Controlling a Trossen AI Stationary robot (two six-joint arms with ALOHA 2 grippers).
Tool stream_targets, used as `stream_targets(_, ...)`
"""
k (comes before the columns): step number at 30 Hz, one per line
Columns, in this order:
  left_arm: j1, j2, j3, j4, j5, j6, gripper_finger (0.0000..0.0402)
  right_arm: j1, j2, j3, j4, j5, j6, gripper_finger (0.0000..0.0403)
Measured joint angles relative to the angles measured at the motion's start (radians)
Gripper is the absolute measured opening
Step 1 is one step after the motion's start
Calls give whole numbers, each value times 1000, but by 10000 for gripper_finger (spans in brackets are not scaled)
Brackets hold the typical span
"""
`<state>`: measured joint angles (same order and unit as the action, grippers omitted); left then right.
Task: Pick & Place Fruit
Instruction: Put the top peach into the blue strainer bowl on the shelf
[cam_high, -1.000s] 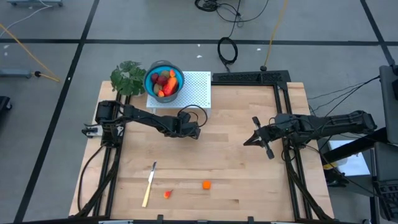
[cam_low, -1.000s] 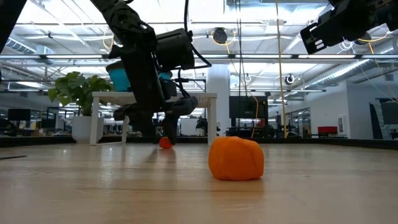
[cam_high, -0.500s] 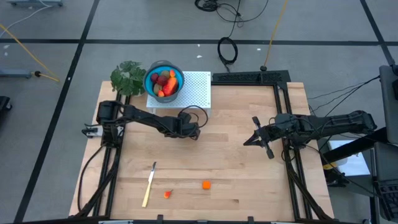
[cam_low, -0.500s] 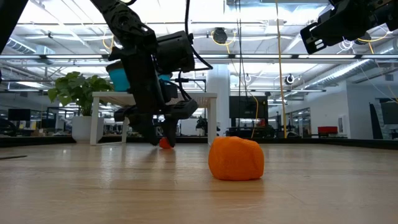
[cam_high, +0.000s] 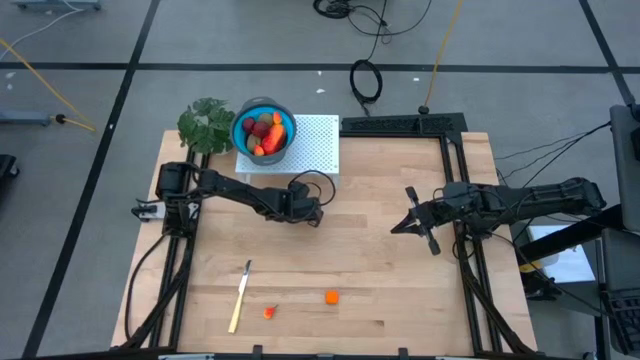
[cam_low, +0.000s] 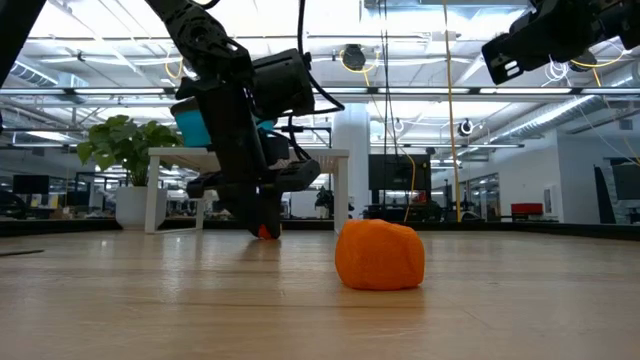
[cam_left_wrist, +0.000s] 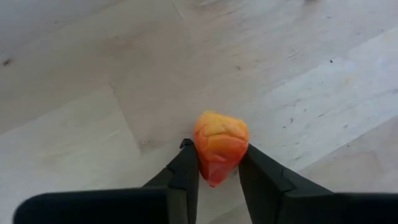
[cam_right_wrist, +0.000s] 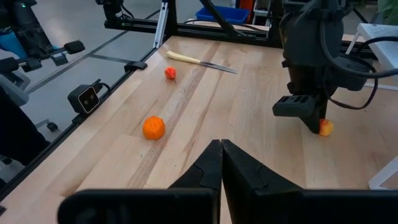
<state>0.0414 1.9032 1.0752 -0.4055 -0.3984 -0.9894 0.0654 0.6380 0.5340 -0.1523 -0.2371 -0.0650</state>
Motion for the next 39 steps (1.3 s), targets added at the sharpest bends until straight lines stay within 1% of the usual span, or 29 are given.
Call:
stream_targets(5, -8, -32, 0, -18, 93, 0, 81, 0, 0, 0, 8, 0, -1, 0)
stream_targets(9, -32, -101, -2, -27, 151, 30, 80, 0, 0, 0, 8, 0, -2, 0)
stream_targets(14, -77, -220, -2, -2, 220, 170, 80, 0, 0, 1, 10, 0, -3, 0)
stream_targets(19, -130, -347, -2, 62, 240, 339, 79, 0, 0, 1, 13, 0, -3, 0)
stream_targets(25, -185, -455, -1, 246, 246, 560, 79, 0, 0, 1, 14, 0, -10, 0)
stream_targets(28, -204, -485, -1, 358, 251, 679, 79, 0, 0, 1, 14, 0, -28, 0)
stream_targets(31, -216, -505, -1, 472, 279, 791, 79, 0, 0, 1, 14, 0, -54, 0)
stream_targets(35, -220, -506, 0, 631, 360, 907, 79, 0, 0, 1, 14, 2, -87, 0)
stream_targets(39, -220, -506, 0, 768, 461, 981, 79, 0, 0, 1, 14, 3, -113, 0)
